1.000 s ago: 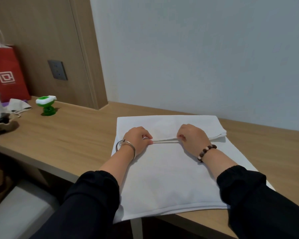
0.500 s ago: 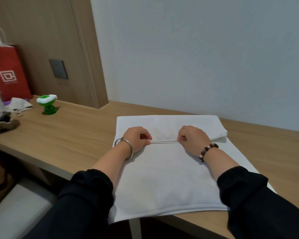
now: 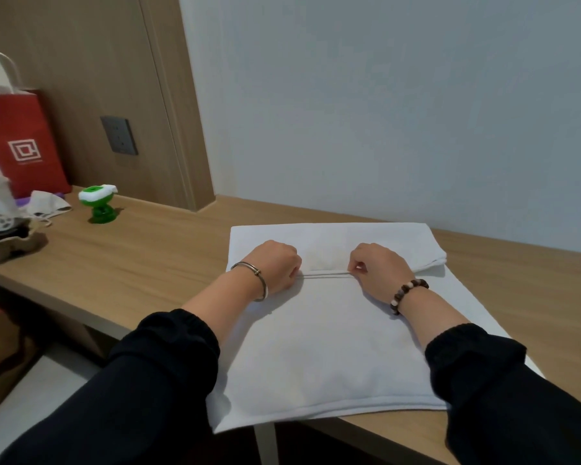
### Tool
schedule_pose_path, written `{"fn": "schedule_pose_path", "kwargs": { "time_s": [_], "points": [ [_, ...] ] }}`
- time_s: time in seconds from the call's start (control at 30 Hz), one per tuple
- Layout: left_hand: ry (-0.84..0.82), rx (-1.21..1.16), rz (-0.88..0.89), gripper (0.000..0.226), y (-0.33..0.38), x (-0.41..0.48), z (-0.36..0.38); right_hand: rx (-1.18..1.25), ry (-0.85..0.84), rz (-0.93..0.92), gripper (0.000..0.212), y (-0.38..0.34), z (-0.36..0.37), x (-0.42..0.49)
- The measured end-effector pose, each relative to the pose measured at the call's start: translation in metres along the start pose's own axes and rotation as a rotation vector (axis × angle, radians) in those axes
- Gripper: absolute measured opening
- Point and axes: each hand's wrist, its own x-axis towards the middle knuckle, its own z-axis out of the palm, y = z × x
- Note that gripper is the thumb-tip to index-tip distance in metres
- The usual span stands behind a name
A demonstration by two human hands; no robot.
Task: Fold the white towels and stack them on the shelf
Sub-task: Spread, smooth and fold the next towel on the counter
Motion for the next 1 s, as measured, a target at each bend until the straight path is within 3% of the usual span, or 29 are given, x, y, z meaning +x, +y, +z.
{"fn": "schedule_pose_path", "kwargs": {
  "time_s": [0.23, 0.43, 0.6, 0.83, 1.0],
  "points": [
    [-0.008, 0.002, 0.020, 0.017, -0.001, 0.002, 0.003, -0.027, 0.001, -0.005, 0.018, 0.001, 0.001, 0.001],
    [0.104, -0.158, -0.049, 0.017, -0.002, -0.005, 0.015, -0.138, 0.082, -0.174, 0.015, -0.003, -0.003, -0.004],
    [0.141, -0.170, -0.047, 0.014, -0.002, -0.006, 0.018, -0.184, 0.044, -0.132, 0.016, 0.000, 0.000, -0.007],
    [0.152, 0.073, 0.041, 0.015, -0.004, -0.002, 0.016, -0.215, 0.096, -0.124, 0.021, -0.002, -0.002, -0.007],
    [0.080, 0.079, 0.036, 0.016, -0.003, -0.002, 0.013, -0.227, 0.070, -0.159, 0.023, -0.003, -0.003, -0.009]
  ]
}}
